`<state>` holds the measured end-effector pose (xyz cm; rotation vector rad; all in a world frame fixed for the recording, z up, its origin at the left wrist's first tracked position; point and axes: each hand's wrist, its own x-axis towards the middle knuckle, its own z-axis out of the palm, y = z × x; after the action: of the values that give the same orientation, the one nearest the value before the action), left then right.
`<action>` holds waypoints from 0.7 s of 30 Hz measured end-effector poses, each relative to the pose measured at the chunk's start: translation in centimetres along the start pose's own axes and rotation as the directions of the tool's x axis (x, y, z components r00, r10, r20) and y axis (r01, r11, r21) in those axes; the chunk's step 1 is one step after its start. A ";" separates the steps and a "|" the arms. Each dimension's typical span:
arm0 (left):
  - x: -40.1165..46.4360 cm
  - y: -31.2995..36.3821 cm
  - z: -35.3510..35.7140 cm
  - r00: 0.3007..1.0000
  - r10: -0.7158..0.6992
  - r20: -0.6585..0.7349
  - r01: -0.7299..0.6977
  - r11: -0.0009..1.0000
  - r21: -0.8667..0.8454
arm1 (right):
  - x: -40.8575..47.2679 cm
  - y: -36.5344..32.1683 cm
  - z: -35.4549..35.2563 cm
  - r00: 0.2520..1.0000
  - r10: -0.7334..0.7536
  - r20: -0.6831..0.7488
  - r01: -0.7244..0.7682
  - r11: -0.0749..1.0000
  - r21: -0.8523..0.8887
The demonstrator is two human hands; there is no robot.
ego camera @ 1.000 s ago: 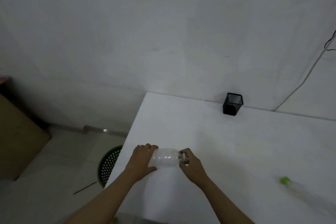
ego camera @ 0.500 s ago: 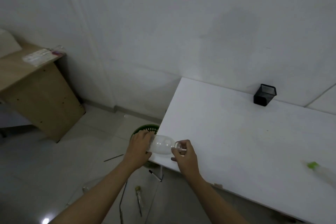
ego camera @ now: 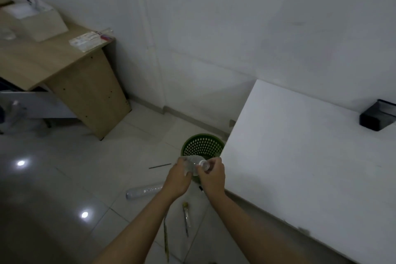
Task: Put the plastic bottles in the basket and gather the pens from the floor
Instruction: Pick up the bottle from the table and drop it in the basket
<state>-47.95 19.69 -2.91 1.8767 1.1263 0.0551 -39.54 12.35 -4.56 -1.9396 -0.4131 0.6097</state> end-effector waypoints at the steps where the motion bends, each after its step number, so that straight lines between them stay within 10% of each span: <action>1: 0.2 -0.5 -0.4 1.000 -0.009 0.007 0.009 1.000 -0.011 | 0.0 0.0 1.0 1.000 -0.003 0.006 0.003 1.000 -0.024; 21: 19.8 -20.6 3.7 0.967 0.099 0.233 -0.163 0.947 0.275 | 11.9 17.3 16.9 0.978 0.135 -0.160 -0.160 0.975 -0.154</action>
<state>-48.76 34.73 -27.47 2.1597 0.8944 -0.2491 -39.39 23.74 -28.96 -2.1739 -0.2329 0.5350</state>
